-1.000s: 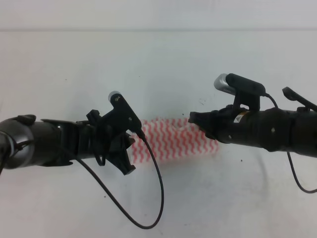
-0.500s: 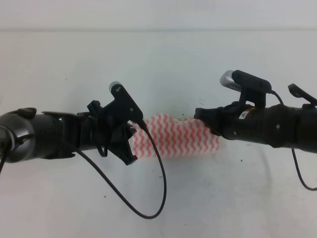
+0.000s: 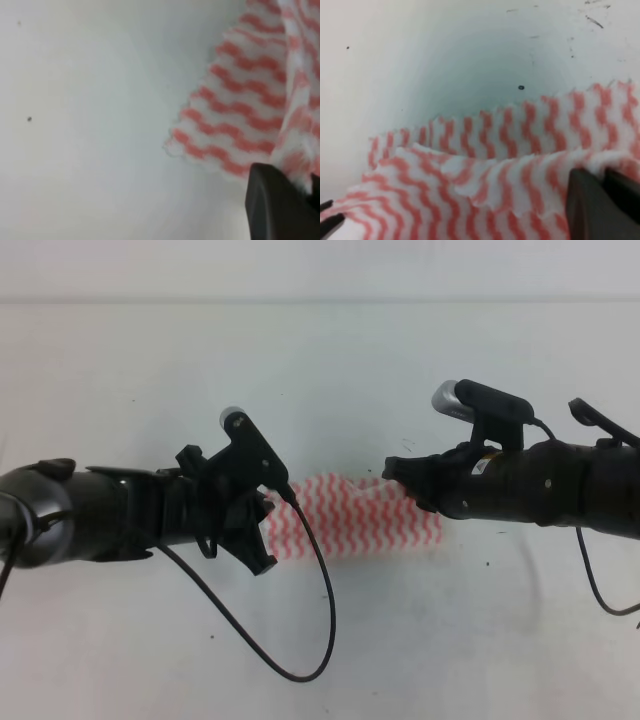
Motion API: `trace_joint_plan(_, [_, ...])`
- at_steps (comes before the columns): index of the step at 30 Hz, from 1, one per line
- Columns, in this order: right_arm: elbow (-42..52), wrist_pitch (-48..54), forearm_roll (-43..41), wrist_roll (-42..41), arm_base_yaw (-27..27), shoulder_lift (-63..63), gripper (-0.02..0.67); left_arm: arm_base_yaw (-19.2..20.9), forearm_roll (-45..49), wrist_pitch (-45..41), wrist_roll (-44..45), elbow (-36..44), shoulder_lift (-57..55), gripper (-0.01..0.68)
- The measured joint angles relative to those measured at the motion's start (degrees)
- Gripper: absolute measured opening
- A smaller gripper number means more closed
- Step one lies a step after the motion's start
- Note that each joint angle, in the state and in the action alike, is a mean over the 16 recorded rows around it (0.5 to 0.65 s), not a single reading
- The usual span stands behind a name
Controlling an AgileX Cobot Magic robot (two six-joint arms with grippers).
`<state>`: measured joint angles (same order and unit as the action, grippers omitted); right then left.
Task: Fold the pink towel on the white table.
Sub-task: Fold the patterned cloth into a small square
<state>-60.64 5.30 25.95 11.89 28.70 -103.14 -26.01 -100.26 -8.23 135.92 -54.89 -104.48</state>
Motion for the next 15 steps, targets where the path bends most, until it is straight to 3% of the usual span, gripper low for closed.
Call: trace_joint_plan(15, [-0.11, 0.09, -0.24, -0.06, -0.02, -0.12, -0.002, 0.00, 0.03, 0.09, -0.12, -0.08, -1.43, 0.000])
